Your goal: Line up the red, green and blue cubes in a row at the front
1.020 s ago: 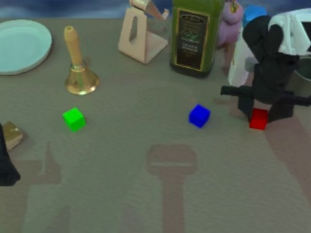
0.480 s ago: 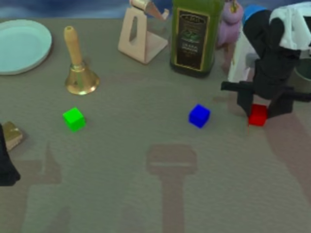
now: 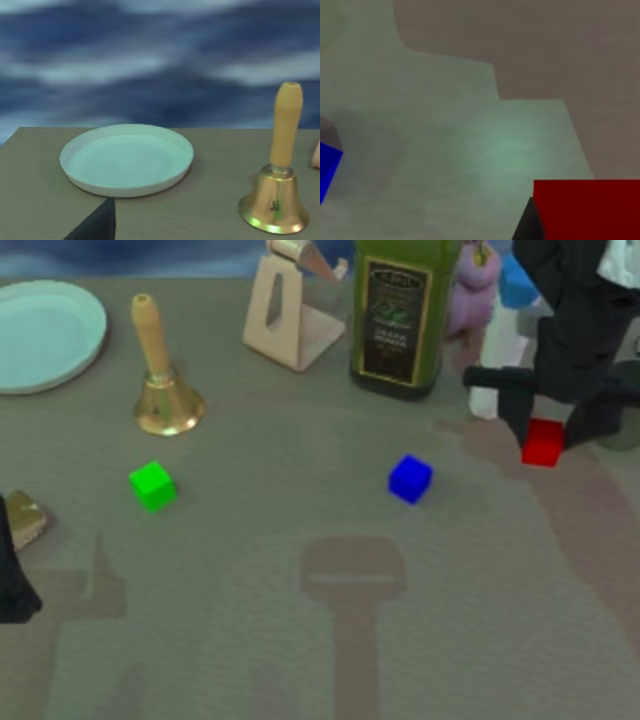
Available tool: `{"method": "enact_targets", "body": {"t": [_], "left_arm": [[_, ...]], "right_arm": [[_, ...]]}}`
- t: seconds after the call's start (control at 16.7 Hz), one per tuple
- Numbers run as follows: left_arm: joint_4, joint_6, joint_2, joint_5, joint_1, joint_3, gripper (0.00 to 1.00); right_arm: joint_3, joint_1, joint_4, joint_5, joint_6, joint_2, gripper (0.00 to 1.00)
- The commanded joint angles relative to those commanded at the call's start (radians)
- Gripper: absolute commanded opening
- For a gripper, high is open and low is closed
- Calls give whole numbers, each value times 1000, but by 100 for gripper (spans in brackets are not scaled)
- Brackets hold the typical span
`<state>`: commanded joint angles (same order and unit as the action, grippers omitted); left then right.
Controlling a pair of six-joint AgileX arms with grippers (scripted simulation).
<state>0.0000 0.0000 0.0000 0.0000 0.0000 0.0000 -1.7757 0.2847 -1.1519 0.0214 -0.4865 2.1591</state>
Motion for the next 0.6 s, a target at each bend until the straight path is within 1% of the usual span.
{"method": "enact_targets", "body": {"t": [0.18, 0.3, 0.42, 0.6], "left_arm": [[0, 0, 0, 0, 0, 0, 100], [0, 0, 0, 0, 0, 0, 100], [0, 0, 0, 0, 0, 0, 100], [0, 0, 0, 0, 0, 0, 100]], "right_arm": [[1, -3, 2, 0, -4, 4, 0], [-20, 31, -9, 1, -35, 14, 0], [-56, 108, -30, 3, -99, 32, 0], [-121, 297, -75, 7, -230, 66, 0]]}}
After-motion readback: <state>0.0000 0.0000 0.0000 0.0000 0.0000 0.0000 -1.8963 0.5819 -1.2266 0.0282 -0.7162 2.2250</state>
